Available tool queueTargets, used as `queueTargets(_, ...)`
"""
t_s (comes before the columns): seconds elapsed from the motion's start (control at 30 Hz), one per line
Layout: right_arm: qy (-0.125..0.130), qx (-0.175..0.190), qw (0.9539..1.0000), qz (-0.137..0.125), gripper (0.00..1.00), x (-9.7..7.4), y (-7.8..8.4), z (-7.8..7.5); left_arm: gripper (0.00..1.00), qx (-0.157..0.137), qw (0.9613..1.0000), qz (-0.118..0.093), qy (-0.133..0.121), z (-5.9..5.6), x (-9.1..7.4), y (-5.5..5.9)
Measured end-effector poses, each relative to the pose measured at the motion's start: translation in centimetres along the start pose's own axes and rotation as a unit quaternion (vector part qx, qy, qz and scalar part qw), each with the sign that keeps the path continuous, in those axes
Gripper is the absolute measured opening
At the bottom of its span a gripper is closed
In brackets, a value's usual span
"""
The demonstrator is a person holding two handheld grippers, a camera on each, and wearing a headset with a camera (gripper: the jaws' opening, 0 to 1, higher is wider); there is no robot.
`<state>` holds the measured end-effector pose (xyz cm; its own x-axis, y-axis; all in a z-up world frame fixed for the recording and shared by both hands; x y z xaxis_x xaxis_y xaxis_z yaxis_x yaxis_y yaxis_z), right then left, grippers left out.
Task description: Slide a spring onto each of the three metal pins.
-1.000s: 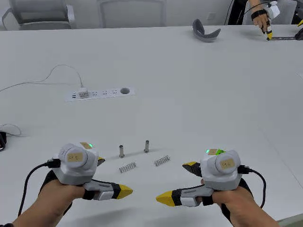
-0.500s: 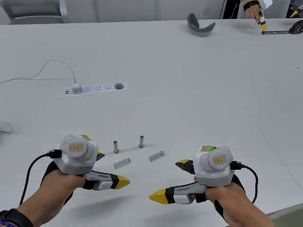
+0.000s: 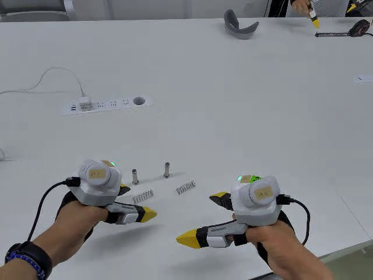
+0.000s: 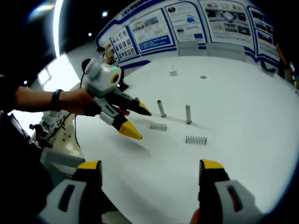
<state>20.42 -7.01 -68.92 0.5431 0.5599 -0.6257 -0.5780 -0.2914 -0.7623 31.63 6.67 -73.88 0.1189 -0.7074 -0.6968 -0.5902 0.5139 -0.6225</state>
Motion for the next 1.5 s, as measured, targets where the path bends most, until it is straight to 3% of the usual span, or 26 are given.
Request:
queueTargets(0.2, 0.000, 0.003, 1.0000, 0.000, 0.87, 0.0, 0.1, 0.0, 0.54, 0.001, 0.9999, 0.011, -0.001, 0.4, 1.1, 0.5)
queueTargets(0.33, 0.000, 0.005, 1.0000, 0.002, 0.87, 0.0, 0.2, 0.0, 0.48, -0.013, 0.9998, 0.012, -0.010, 0.9, 1.7, 0.8)
queueTargets(0.67, 0.000, 0.007, 1.0000, 0.000, 0.87, 0.0, 0.2, 0.1, 0.28, -0.038, 0.9989, -0.005, -0.026, 1.7, 2.2, 0.7)
queueTargets(1.0, -0.001, 0.003, 1.0000, 0.004, 0.86, 0.0, 0.3, 0.2, 0.20, -0.018, 0.9990, -0.007, -0.041, 1.7, 2.4, 0.6)
queueTargets(1.13, -0.002, 0.002, 1.0000, 0.005, 0.86, -0.1, 0.4, 0.3, 0.15, -0.001, 0.9980, -0.007, -0.064, 2.1, 2.5, 0.7)
queueTargets(1.5, 0.000, 0.003, 1.0000, 0.006, 0.86, -0.3, 0.5, 0.5, 0.11, -0.016, 0.9971, -0.001, -0.074, 1.8, 1.9, 1.5)
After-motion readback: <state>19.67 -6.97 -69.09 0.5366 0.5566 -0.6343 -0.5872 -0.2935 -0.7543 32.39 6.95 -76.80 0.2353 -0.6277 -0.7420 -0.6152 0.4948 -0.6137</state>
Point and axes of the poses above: the centre of the closed fingertips' face, and the gripper's own axes: x roughly forward along the fingers, z roughly to its left, y roughly out of its underside, the point moved 5 cm from there along -x, roughly backward along the fingers, and after that the axes turned 10 degrees about -x, right-handed, at the moved point
